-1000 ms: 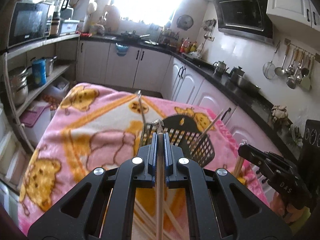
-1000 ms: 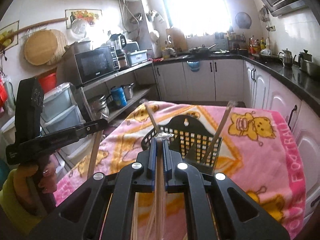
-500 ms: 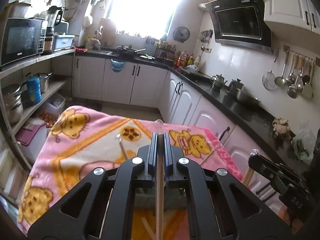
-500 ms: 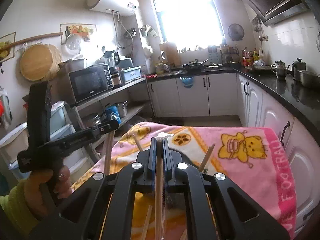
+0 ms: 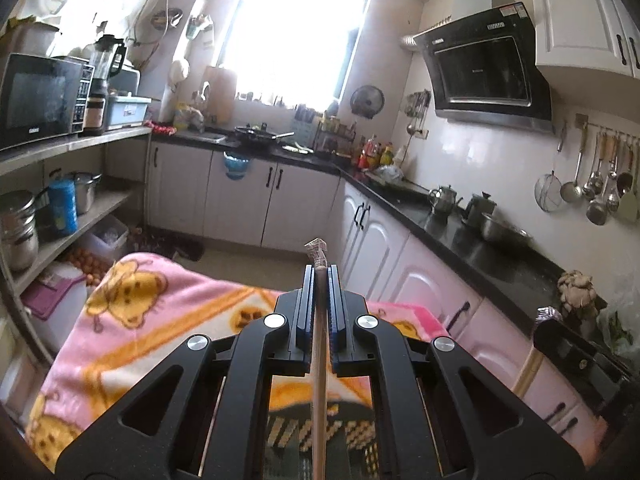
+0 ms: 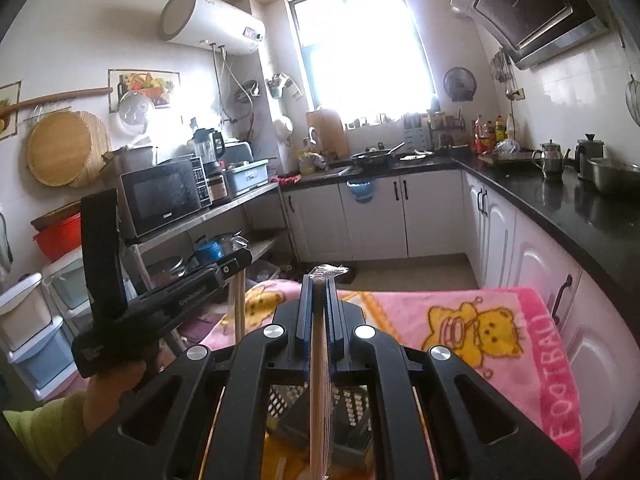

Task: Organize utensils
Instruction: 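Lift the chopsticks with both tools and carry them above the caddy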

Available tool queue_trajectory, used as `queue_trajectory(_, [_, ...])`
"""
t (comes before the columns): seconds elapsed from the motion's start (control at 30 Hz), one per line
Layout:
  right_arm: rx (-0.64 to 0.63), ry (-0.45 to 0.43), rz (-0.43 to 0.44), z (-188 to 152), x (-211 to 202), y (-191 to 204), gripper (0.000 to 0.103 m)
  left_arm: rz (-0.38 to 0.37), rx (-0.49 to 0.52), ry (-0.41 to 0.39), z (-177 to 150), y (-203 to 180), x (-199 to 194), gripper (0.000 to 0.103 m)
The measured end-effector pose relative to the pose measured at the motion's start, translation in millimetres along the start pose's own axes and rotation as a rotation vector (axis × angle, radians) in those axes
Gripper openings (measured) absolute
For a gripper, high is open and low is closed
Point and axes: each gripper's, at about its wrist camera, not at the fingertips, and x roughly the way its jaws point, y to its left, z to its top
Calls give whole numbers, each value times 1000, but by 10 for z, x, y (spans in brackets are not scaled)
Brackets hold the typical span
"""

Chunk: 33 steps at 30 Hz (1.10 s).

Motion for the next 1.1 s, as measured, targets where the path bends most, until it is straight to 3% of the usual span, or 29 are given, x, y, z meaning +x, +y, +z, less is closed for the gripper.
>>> queue_trajectory(0.3, [17, -39, -42, 56, 247, -168, 6, -19, 31, -75, 63, -165, 243, 1])
queue_trajectory(0.6, [4, -74, -116, -110, 432, -310, 6, 16, 61, -126, -213, -230, 417, 1])
queue_trajectory(0.83, [-3, -88, -141, -334, 533, -372, 6, 7, 28, -97, -419, -133, 541, 1])
queue_trajectory(1.1, [23, -60, -142, -517, 650, -493, 6, -9, 4, 6, -537, 20, 673, 1])
